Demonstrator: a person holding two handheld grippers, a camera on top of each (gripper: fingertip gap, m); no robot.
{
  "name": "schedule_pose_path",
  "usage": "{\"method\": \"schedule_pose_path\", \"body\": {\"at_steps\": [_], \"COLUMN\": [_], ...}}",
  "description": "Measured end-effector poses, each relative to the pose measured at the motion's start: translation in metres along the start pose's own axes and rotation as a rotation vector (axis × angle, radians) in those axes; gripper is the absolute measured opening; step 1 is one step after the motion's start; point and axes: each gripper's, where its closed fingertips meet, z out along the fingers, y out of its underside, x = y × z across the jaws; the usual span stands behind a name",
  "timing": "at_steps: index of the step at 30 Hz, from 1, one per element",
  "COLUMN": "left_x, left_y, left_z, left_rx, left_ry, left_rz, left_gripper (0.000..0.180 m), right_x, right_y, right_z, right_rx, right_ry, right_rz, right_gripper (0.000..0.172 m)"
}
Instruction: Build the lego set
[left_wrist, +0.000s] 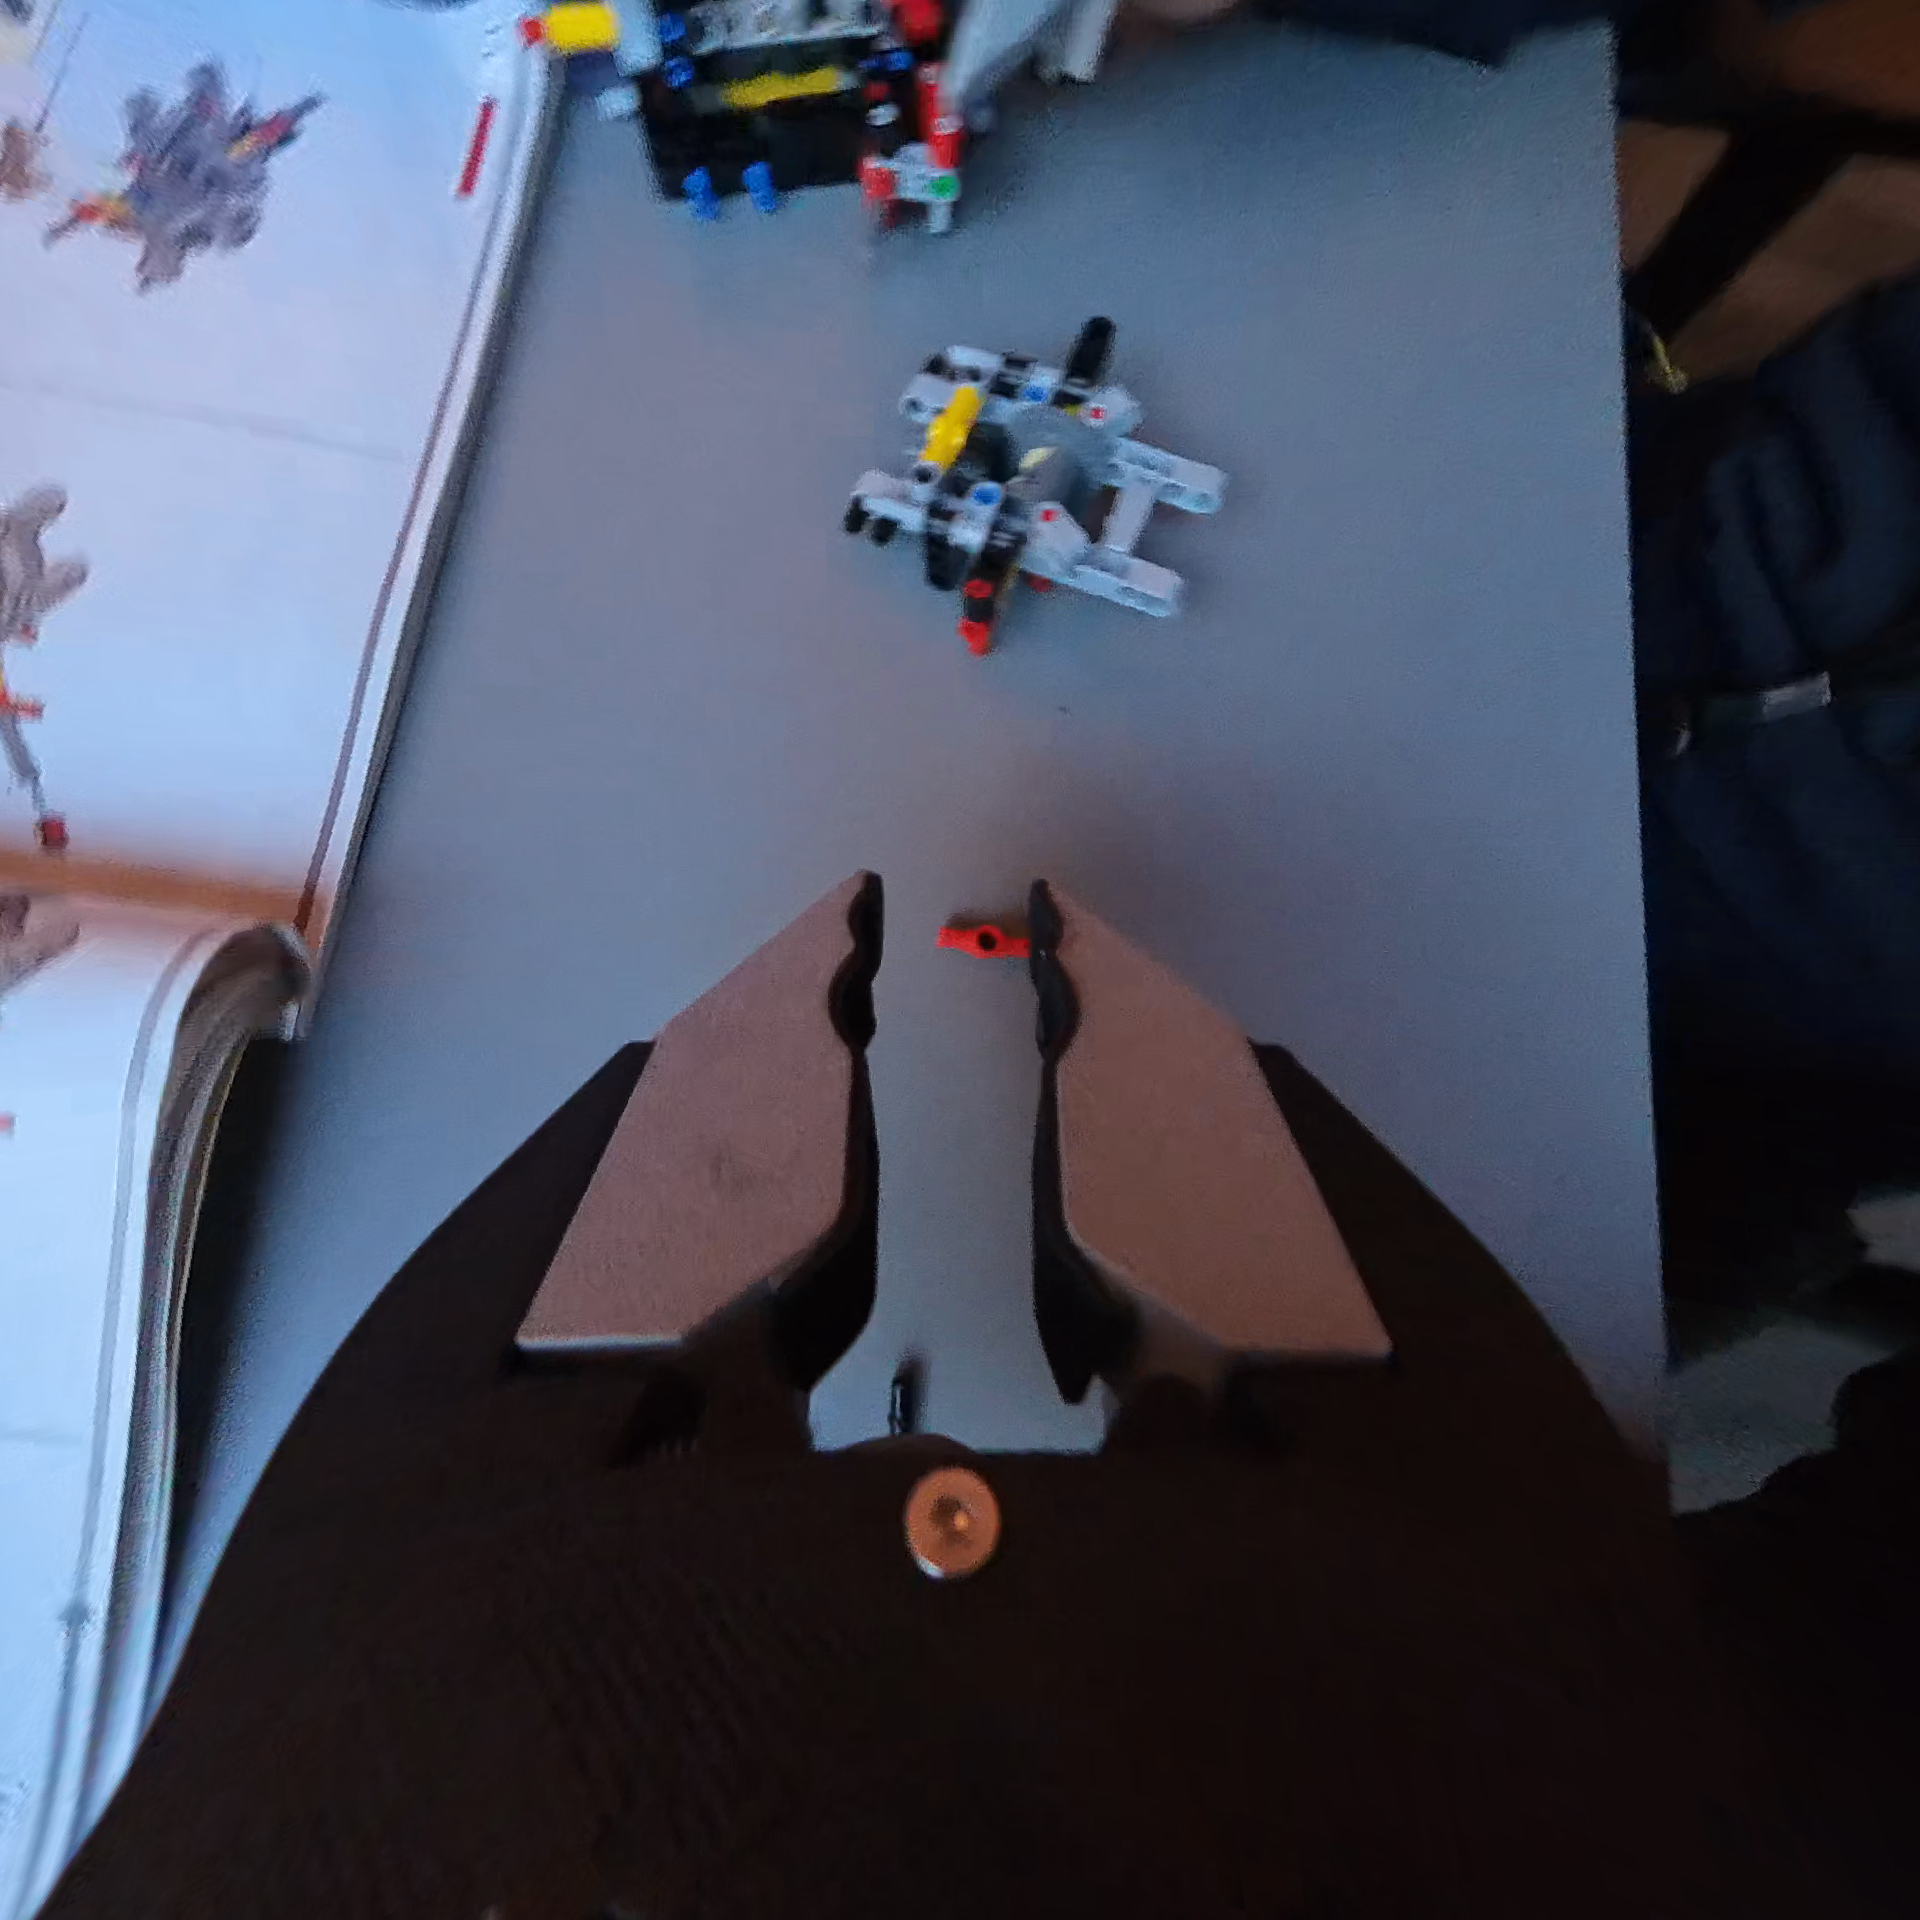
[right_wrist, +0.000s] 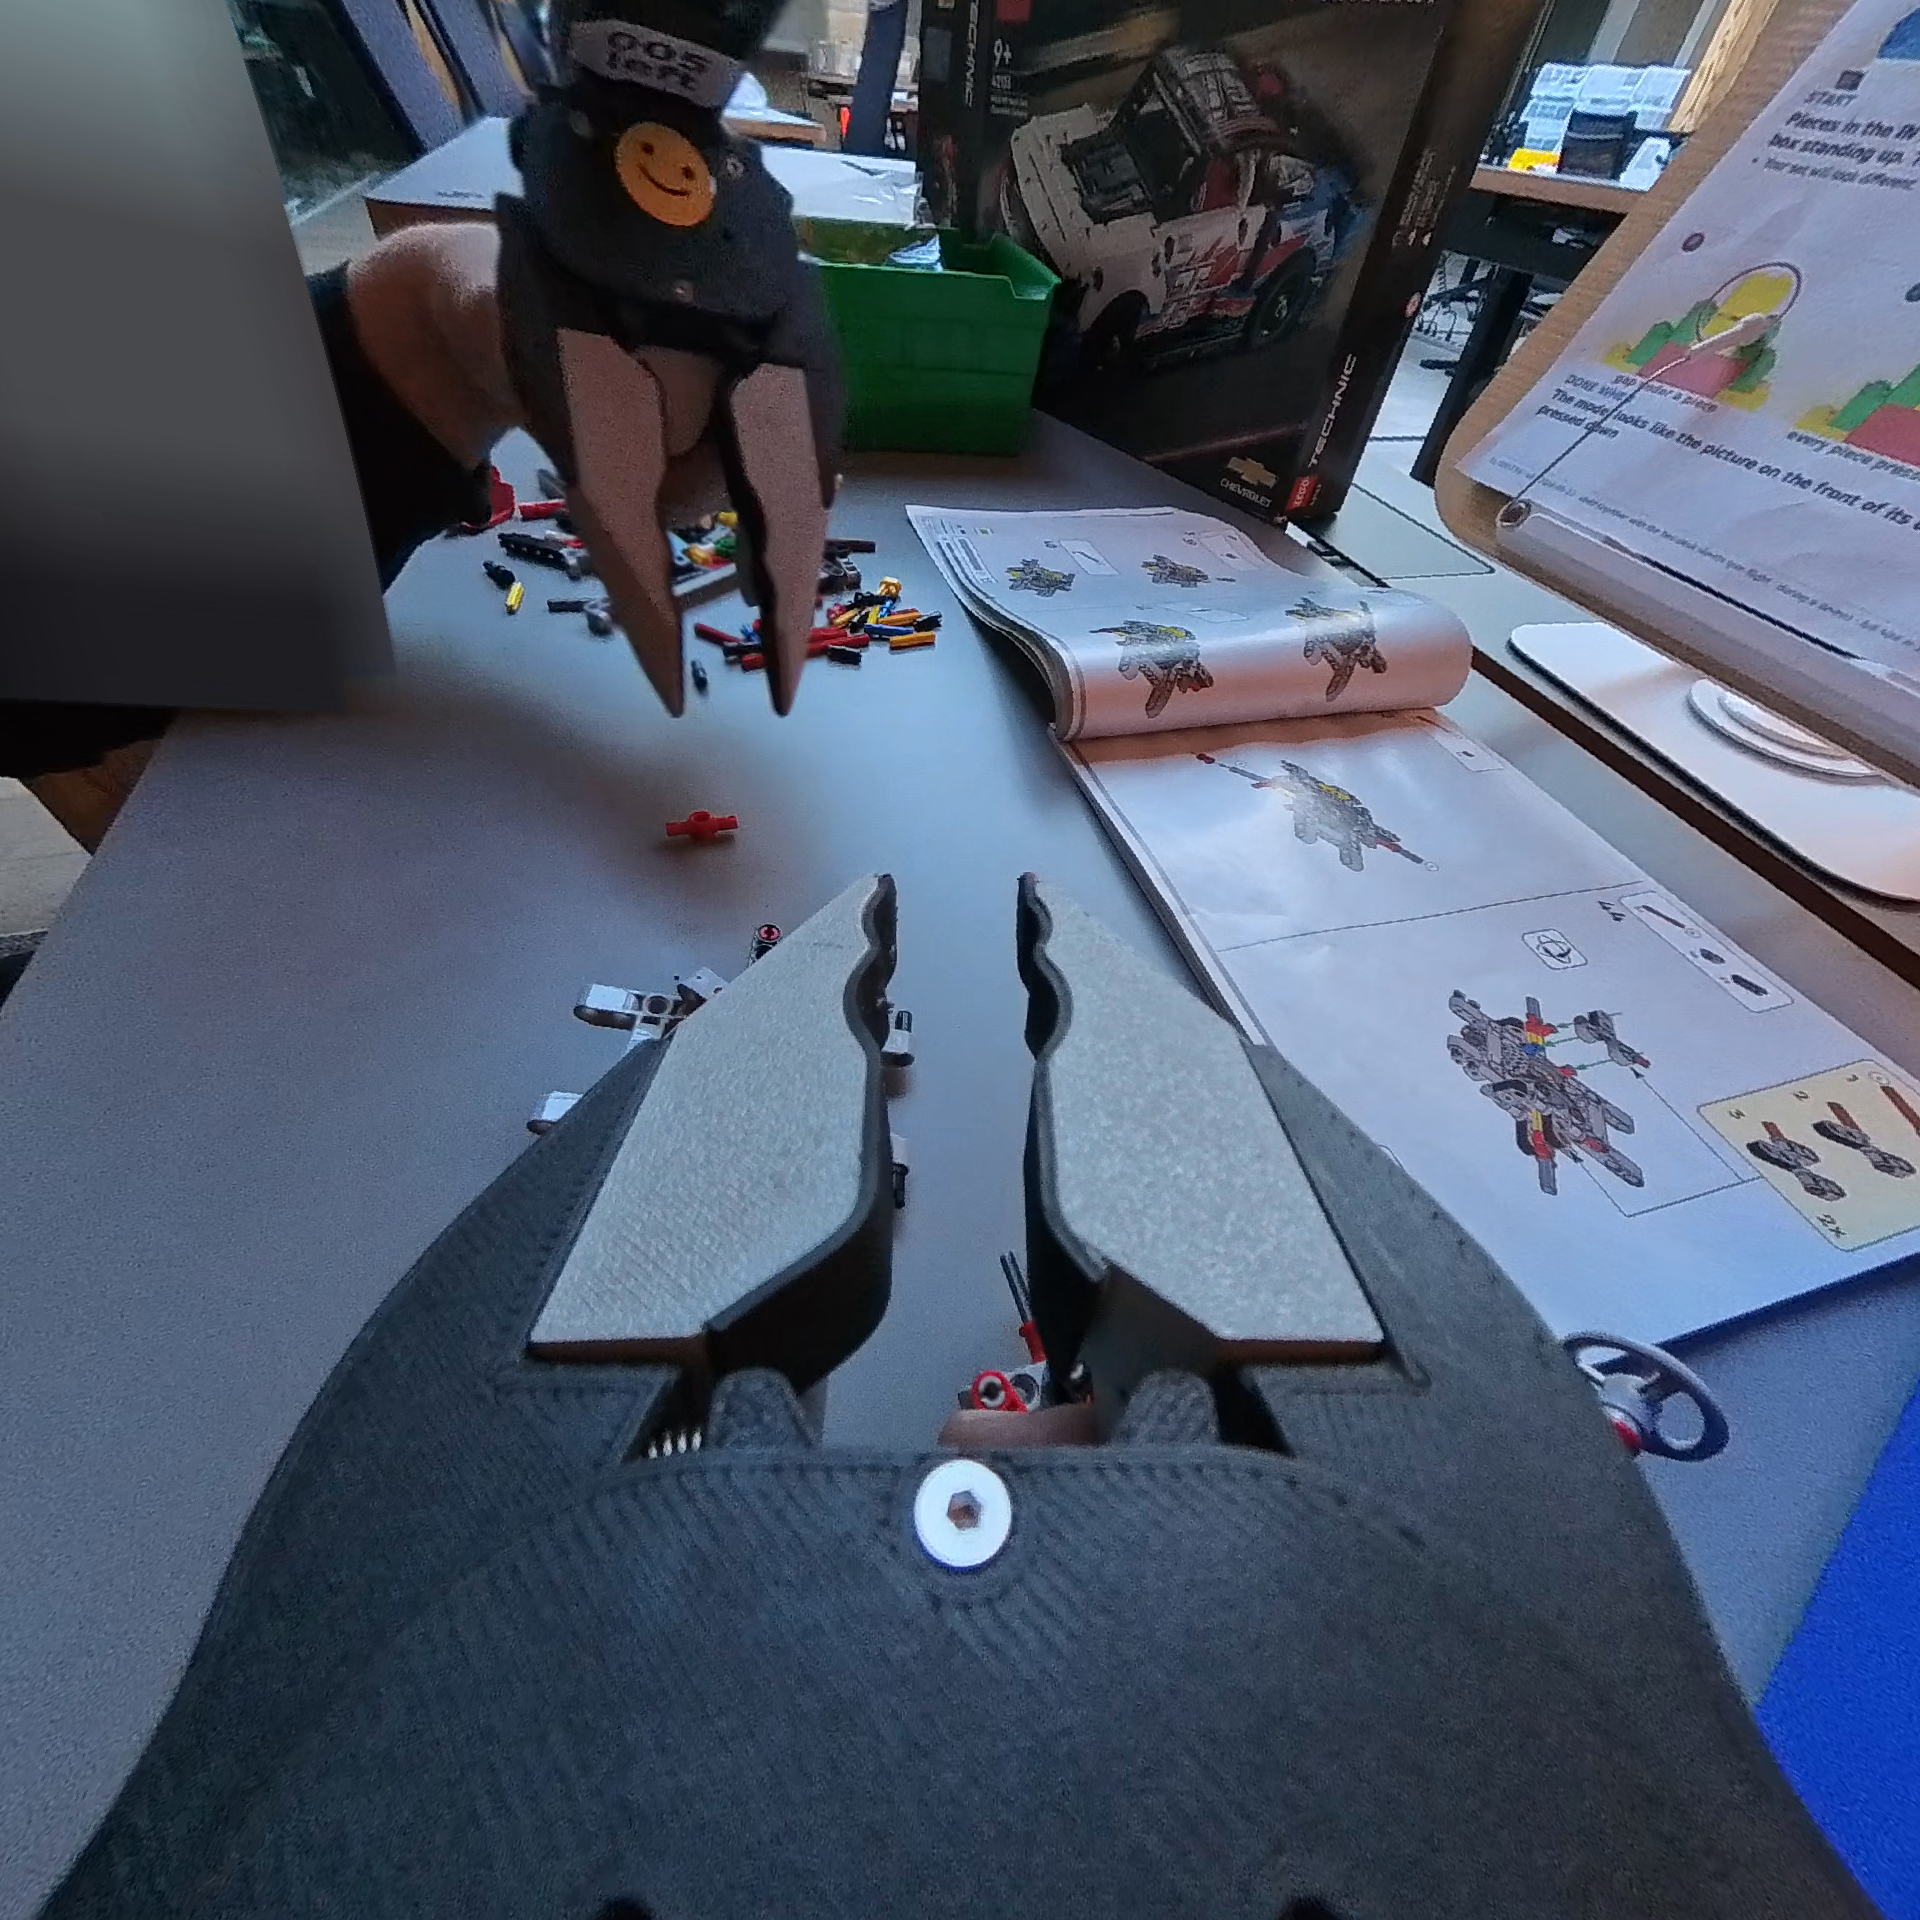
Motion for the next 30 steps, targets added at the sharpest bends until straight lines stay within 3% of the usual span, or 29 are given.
{"method": "schedule_pose_path", "body": {"at_steps": [6,14,22,25,30], "left_x": [0.016,0.006,0.0,-0.008,-0.006], "left_y": [0.007,0.034,0.033,0.018,-0.048], "left_z": [0.013,0.033,0.032,0.032,0.029], "left_rx": [-0.066,-0.228,-0.225,-0.174,0.092], "left_ry": [-0.006,-0.031,-0.06,-0.136,-0.313], "left_rz": [0.193,0.158,0.178,0.236,0.423], "left_gripper": [0.026,0.029,0.022,0.022,0.022], "right_x": [-0.002,-0.004,-0.002,-0.005,-0.024], "right_y": [0.0,0.001,0.0,-0.001,-0.007], "right_z": [0.002,0.002,0.002,0.002,0.007], "right_rx": [-0.001,-0.007,0.002,0.002,0.018], "right_ry": [-0.009,-0.007,-0.007,-0.013,-0.098], "right_rz": [0.007,-0.011,0.008,0.006,0.078], "right_gripper": [0.02,0.019,0.019,0.019,0.017]}}
